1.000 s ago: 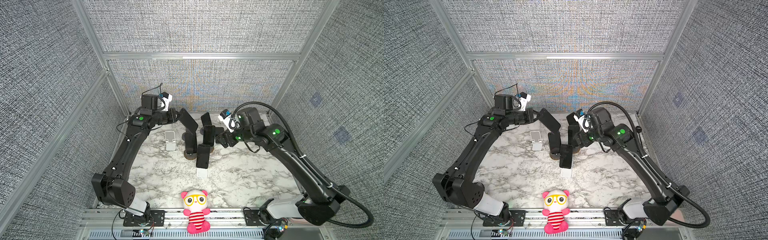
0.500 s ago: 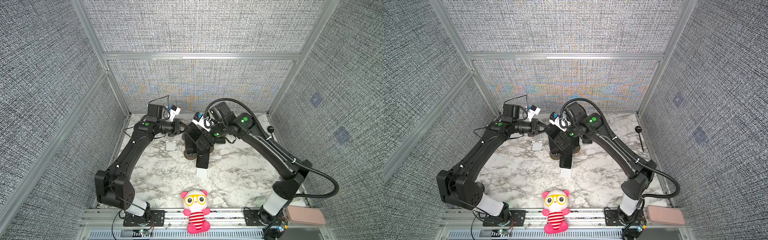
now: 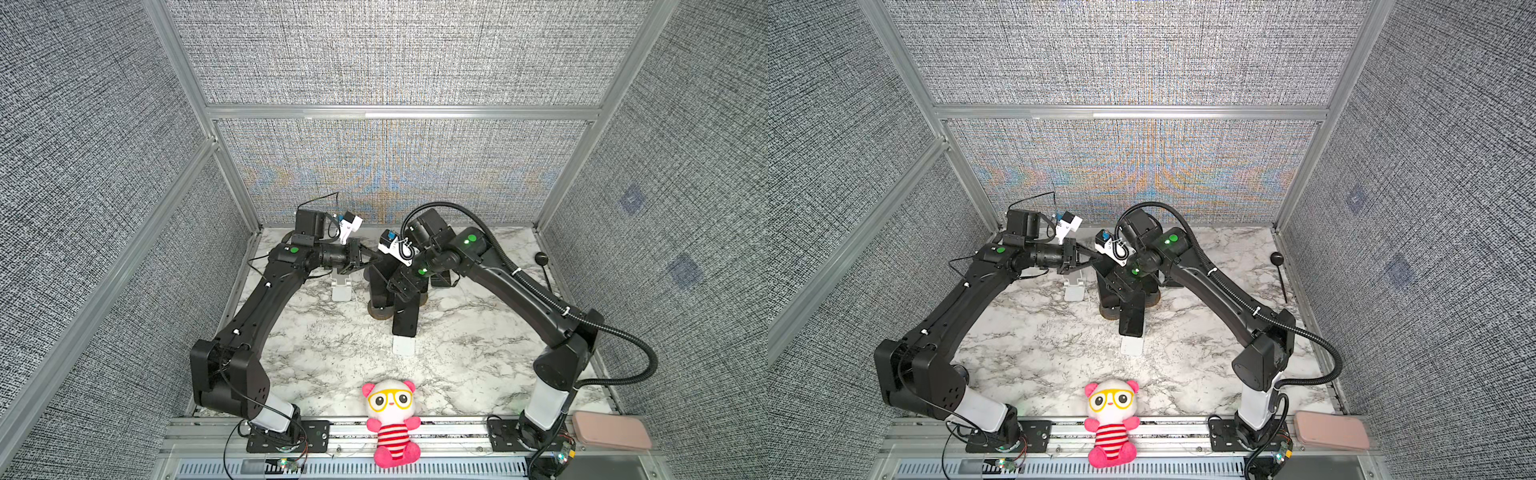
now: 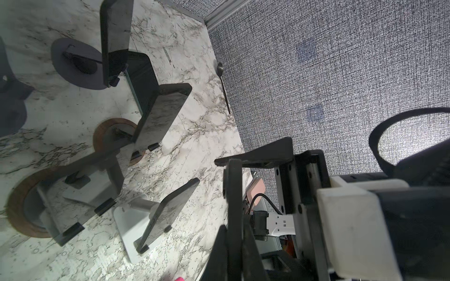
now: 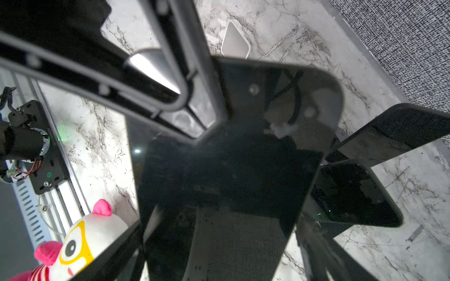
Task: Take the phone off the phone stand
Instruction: 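Carry the phone with the left gripper toward the right gripper while the right gripper approaches, then grasp the black phone with the right gripper and open the left gripper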
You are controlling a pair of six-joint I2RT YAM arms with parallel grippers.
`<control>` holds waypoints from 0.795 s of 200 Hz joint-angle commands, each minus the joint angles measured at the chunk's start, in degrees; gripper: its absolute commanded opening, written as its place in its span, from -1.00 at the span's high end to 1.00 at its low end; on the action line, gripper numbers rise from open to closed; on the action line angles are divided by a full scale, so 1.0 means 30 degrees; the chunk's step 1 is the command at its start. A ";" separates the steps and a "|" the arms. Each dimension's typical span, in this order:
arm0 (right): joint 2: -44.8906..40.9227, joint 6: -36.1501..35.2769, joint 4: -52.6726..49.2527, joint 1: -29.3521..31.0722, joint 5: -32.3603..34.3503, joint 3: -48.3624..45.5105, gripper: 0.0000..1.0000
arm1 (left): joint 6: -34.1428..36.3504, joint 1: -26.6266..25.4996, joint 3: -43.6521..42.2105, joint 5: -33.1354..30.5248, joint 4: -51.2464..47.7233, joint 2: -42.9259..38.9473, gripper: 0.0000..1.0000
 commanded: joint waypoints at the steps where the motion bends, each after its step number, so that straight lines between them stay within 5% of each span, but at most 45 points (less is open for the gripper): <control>1: -0.0246 0.0631 0.1491 0.0039 0.0181 -0.0307 -0.63 | -0.0517 -0.0031 -0.0270 0.0713 0.1008 -0.0082 0.99; 46: -0.0143 0.0919 0.1733 0.0046 0.0381 -0.0453 -0.28 | -0.0968 -0.0038 -0.0690 0.0728 0.1724 -0.0179 0.99; 144: -0.0466 0.1215 0.2140 0.0057 0.0662 -0.0777 0.06 | -0.1494 -0.0032 -0.0992 0.0677 0.2669 -0.0366 1.00; 159: -0.0384 0.1277 0.1873 0.0035 0.0602 -0.0591 0.16 | -0.1634 -0.0007 -0.1233 0.0339 0.3102 -0.0570 0.65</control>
